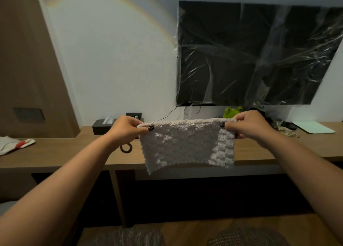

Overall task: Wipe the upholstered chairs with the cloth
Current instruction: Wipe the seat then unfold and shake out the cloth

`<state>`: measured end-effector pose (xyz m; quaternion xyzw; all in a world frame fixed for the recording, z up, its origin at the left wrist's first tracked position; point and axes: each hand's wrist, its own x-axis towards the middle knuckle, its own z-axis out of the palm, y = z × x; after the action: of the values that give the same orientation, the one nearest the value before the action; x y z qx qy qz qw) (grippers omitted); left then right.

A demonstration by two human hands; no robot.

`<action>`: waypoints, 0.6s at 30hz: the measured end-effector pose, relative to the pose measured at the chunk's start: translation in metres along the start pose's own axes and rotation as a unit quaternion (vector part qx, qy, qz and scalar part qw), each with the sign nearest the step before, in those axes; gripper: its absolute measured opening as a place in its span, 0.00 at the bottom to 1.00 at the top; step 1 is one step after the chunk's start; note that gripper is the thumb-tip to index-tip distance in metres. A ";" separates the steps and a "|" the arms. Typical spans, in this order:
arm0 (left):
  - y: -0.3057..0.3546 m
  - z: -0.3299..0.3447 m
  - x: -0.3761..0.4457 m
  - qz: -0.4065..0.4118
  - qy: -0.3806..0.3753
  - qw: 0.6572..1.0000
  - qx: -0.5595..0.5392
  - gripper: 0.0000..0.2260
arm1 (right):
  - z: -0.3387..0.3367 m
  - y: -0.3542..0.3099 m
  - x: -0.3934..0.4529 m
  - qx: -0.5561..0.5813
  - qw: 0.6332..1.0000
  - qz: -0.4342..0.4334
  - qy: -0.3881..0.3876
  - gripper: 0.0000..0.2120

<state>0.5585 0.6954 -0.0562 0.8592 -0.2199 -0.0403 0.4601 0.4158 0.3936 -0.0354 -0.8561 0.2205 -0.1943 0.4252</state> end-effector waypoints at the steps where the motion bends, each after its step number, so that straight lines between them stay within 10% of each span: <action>1: -0.002 0.001 0.004 0.003 0.012 1.000 -0.002 0.02 | 0.003 0.000 0.005 -0.004 1.000 -0.003 -0.002 0.06; 18: -0.155 0.175 0.162 -0.138 -0.036 0.988 -0.062 0.07 | 0.124 0.197 0.165 0.121 0.980 0.130 -0.088 0.04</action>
<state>0.7091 0.5673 -0.2599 0.8489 -0.1124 -0.1483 0.4946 0.5755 0.2773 -0.2416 -0.7762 0.2664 -0.0866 0.5649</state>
